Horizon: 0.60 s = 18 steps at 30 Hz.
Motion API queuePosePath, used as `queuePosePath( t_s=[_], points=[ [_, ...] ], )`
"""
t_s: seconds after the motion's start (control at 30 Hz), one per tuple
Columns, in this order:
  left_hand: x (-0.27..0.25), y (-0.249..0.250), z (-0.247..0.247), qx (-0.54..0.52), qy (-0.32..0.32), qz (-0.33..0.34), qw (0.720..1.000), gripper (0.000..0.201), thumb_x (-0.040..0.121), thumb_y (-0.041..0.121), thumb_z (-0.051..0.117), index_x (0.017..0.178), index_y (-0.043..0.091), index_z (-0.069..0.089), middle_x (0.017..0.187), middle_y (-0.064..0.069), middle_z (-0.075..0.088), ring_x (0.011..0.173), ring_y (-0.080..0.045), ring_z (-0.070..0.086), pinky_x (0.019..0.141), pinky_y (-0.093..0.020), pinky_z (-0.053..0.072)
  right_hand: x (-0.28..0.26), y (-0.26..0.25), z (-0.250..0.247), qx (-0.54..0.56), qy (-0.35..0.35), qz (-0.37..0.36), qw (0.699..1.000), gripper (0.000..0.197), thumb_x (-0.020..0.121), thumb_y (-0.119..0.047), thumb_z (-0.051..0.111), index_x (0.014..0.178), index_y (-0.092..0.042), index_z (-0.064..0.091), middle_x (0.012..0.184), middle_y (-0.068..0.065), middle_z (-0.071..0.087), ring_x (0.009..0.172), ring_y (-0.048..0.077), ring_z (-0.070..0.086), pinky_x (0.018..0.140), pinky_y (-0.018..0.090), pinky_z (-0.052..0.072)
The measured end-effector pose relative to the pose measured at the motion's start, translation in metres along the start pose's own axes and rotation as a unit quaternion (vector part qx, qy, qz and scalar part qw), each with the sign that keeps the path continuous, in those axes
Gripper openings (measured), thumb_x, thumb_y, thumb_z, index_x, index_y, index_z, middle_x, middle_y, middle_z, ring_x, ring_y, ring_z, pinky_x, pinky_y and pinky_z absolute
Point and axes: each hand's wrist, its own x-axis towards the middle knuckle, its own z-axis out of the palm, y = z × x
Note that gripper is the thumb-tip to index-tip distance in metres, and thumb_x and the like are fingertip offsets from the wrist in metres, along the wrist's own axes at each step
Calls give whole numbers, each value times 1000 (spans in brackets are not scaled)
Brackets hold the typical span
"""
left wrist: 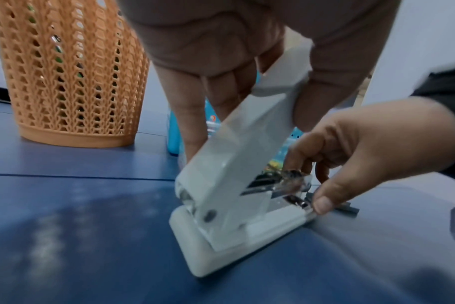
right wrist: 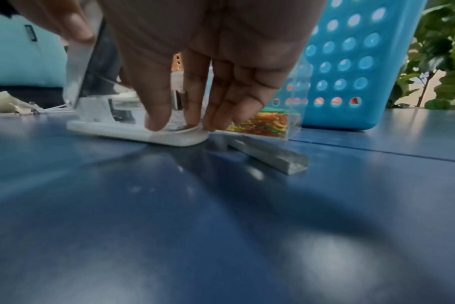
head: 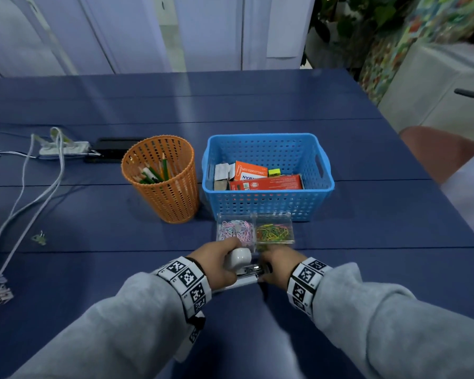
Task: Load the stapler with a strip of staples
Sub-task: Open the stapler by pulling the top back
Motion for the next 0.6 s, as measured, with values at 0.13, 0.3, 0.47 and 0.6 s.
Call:
queuePosePath(
  t_s=[0.13,0.3,0.47,0.6],
  points=[
    [-11,-9,-14,-58,28,23,998,28,63,16,63,70,37,46,81,-2,62,76,-22,59,74,-39,54,0,-2,-3,-16,-12,-1,1000,32,82,-30,63,110,-15,62,118,10,62,107,29,58,89,36,49],
    [-29,-28,-37,-46,82,-2,996,28,63,12,70,68,29,48,90,-8,68,82,-25,62,76,-42,54,1,-5,-4,-22,-13,11,1000,29,83,-29,63,107,-13,63,112,9,65,102,29,60,84,33,49],
    [-38,-54,-49,107,63,-62,990,35,64,24,70,60,29,36,69,7,52,71,-20,54,62,-31,45,0,-5,1,-17,5,11,1000,26,84,-28,62,102,-10,63,112,10,64,101,28,60,84,33,48],
    [-30,-67,-42,199,-1,-112,974,30,70,27,65,68,25,35,69,6,46,73,-21,51,64,-33,41,1,-3,4,-14,6,16,1000,28,85,-27,61,107,-10,63,114,10,63,103,27,59,85,31,47]
  ],
)
